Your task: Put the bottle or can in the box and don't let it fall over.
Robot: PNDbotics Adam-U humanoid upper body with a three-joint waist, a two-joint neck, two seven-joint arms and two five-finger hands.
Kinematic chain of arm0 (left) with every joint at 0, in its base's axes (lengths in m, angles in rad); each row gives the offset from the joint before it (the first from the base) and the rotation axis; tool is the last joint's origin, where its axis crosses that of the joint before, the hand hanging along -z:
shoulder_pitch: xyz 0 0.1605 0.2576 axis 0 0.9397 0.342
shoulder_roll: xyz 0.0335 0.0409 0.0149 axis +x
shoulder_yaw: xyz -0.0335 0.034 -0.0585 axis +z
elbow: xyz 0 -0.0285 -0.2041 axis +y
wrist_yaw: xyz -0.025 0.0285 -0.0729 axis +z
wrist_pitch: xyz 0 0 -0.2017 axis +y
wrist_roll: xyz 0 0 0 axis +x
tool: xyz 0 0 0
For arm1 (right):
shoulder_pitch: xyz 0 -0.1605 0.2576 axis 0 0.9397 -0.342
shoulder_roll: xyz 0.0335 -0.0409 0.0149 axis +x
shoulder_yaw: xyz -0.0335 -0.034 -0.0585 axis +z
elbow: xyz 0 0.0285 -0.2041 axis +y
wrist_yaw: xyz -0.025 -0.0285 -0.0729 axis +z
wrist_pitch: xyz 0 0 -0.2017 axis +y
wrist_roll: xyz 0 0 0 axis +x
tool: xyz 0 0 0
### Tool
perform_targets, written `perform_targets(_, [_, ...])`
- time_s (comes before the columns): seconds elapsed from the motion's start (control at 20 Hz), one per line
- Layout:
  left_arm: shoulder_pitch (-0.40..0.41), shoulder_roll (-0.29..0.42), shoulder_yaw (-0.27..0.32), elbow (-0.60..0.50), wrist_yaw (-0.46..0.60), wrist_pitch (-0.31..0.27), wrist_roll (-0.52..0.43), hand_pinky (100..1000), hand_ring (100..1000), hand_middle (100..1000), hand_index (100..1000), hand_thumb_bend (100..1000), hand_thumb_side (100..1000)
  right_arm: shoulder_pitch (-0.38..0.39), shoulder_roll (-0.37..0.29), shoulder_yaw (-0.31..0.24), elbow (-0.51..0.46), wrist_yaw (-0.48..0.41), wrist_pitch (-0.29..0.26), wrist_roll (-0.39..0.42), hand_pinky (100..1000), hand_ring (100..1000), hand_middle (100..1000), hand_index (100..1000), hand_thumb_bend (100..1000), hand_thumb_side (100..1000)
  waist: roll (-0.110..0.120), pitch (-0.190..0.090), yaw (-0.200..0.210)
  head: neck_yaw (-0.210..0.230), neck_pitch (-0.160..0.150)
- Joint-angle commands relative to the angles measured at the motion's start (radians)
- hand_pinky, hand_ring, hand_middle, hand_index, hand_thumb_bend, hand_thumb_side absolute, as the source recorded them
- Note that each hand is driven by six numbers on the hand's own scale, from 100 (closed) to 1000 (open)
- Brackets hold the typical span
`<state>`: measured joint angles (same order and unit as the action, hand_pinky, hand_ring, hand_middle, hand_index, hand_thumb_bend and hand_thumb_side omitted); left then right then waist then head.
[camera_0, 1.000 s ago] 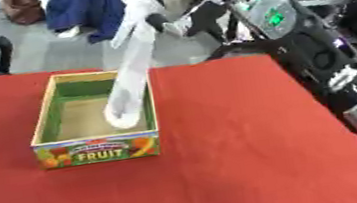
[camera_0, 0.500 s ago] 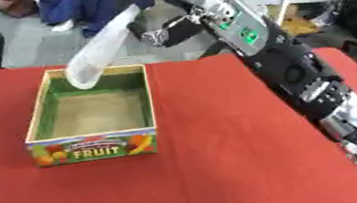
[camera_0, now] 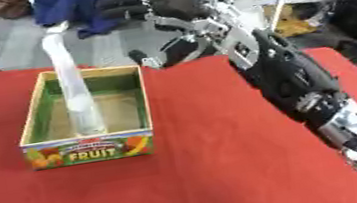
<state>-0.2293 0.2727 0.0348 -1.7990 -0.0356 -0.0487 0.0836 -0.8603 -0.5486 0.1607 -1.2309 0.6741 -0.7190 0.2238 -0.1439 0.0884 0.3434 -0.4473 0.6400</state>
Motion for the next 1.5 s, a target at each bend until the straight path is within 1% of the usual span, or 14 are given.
perform_targets(0.05, [-0.005, 0.02, 0.007, -0.013, -0.002, -0.001, 0.002, 727, 609, 527, 730, 298, 666, -0.006, -0.028, -0.012, -0.025, -0.004, 0.001, -0.037, 889, 1000, 1000, 1000, 100, 200, 0.012, -0.008, -0.009, 0.0, -0.006])
perform_targets(0.15, [-0.001, 0.02, 0.012, -0.013, -0.004, 0.0, 0.006, 727, 609, 527, 730, 297, 667, 0.007, -0.043, -0.009, -0.042, -0.044, 0.002, -0.056, 877, 1000, 1000, 1000, 100, 156, 0.014, -0.008, -0.019, 0.006, -0.004])
perform_targets(0.3, [0.013, 0.02, 0.021, -0.011, -0.008, 0.0, 0.015, 727, 609, 526, 730, 297, 666, 0.045, -0.076, -0.006, -0.092, -0.141, 0.004, -0.067, 848, 1000, 1000, 1000, 100, 161, 0.018, -0.012, -0.044, 0.025, 0.005])
perform_targets(0.4, [0.024, 0.021, 0.027, -0.011, -0.008, 0.0, 0.021, 727, 608, 526, 730, 297, 667, 0.085, -0.099, -0.005, -0.137, -0.234, 0.01, -0.072, 813, 1000, 1000, 993, 100, 216, 0.02, -0.015, -0.063, 0.043, 0.011])
perform_targets(0.5, [0.035, 0.022, 0.033, -0.011, -0.012, 0.001, 0.028, 727, 608, 526, 730, 297, 668, 0.148, -0.13, -0.011, -0.216, -0.362, 0.026, -0.079, 800, 1000, 1000, 984, 100, 252, 0.021, -0.018, -0.083, 0.061, 0.018])
perform_targets(0.55, [0.039, 0.021, 0.036, -0.01, -0.014, 0.001, 0.031, 727, 608, 526, 730, 297, 668, 0.183, -0.142, -0.017, -0.26, -0.428, 0.04, -0.08, 785, 1000, 1000, 974, 100, 311, 0.021, -0.019, -0.095, 0.07, 0.021])
perform_targets(0.6, [0.044, 0.02, 0.039, -0.008, -0.016, 0.001, 0.034, 728, 608, 526, 730, 297, 668, 0.227, -0.152, -0.027, -0.311, -0.5, 0.056, -0.084, 779, 1000, 1000, 967, 100, 340, 0.022, -0.02, -0.109, 0.08, 0.023])
perform_targets(0.65, [0.048, 0.019, 0.042, -0.007, -0.018, 0.002, 0.037, 728, 608, 526, 730, 297, 669, 0.271, -0.159, -0.04, -0.361, -0.565, 0.074, -0.087, 769, 1000, 1000, 953, 100, 403, 0.023, -0.021, -0.121, 0.09, 0.026])
perform_targets(0.75, [0.056, 0.017, 0.047, -0.006, -0.022, 0.002, 0.043, 727, 608, 526, 730, 295, 669, 0.363, -0.158, -0.08, -0.459, -0.676, 0.107, -0.089, 759, 998, 1000, 933, 100, 433, 0.026, -0.022, -0.144, 0.112, 0.032])
perform_targets(0.9, [0.067, 0.016, 0.055, -0.007, -0.028, 0.002, 0.052, 727, 608, 526, 729, 295, 669, 0.504, -0.12, -0.152, -0.587, -0.805, 0.157, -0.084, 738, 986, 988, 892, 100, 470, 0.029, -0.024, -0.179, 0.138, 0.041])
perform_targets(1.1, [0.084, 0.018, 0.063, -0.011, -0.034, 0.002, 0.062, 726, 608, 525, 729, 293, 669, 0.652, -0.023, -0.237, -0.695, -0.932, 0.241, -0.086, 715, 969, 976, 852, 100, 470, 0.031, -0.026, -0.217, 0.174, 0.054])
perform_targets(1.3, [0.101, 0.016, 0.067, -0.014, -0.041, 0.004, 0.069, 726, 608, 525, 729, 292, 671, 0.749, 0.082, -0.285, -0.758, -0.965, 0.304, -0.082, 714, 976, 986, 849, 100, 494, 0.036, -0.029, -0.251, 0.217, 0.078])
perform_targets(1.35, [0.104, 0.016, 0.067, -0.015, -0.041, 0.004, 0.069, 726, 608, 525, 729, 292, 671, 0.769, 0.103, -0.291, -0.763, -0.964, 0.312, -0.077, 713, 980, 992, 847, 100, 484, 0.038, -0.03, -0.255, 0.23, 0.083])
perform_targets(1.5, [0.113, 0.015, 0.07, -0.021, -0.043, 0.004, 0.073, 726, 608, 526, 730, 291, 670, 0.816, 0.168, -0.293, -0.768, -0.968, 0.335, -0.055, 711, 986, 1000, 843, 100, 531, 0.047, -0.031, -0.266, 0.287, 0.098])
